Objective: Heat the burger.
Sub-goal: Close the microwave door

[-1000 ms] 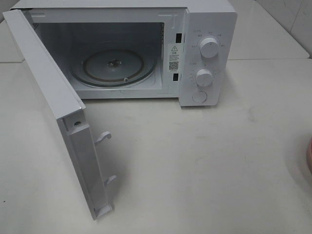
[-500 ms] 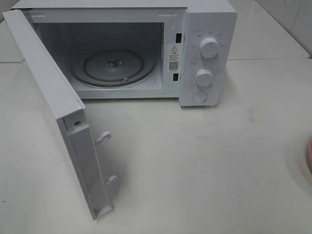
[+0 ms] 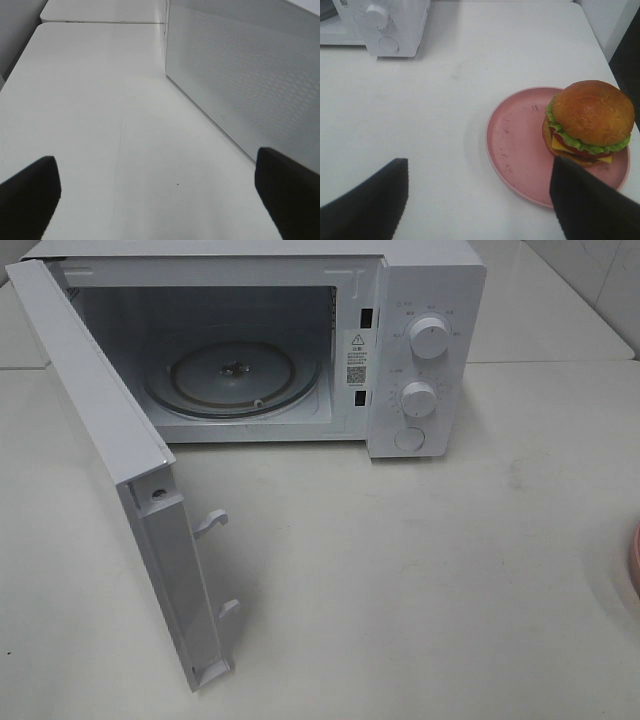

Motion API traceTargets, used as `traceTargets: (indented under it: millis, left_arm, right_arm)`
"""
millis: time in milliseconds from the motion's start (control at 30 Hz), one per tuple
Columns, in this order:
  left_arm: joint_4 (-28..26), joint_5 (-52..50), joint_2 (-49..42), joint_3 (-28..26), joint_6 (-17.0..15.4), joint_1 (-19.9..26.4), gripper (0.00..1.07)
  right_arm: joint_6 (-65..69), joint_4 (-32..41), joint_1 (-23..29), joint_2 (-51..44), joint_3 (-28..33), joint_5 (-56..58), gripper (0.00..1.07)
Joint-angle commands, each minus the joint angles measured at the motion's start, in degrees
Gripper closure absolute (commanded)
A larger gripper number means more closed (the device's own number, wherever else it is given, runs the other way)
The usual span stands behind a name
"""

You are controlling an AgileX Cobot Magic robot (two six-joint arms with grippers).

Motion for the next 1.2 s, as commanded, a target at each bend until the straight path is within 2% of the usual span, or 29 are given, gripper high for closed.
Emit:
traceTargets:
  millis: [33, 1200]
  left_arm:
    - [-0.57, -0.17, -1.03, 0.17, -0.23, 0.11, 0.09]
    - [-0.52, -0.17, -0.92, 0.17, -0.23, 0.11, 0.09]
  right_arm:
    - [-1.20, 0.00, -0.46, -1.83, 0.11, -0.69, 0.31]
    - [-1.60, 0.34, -0.46, -1.83, 0.11, -0.74, 0.31]
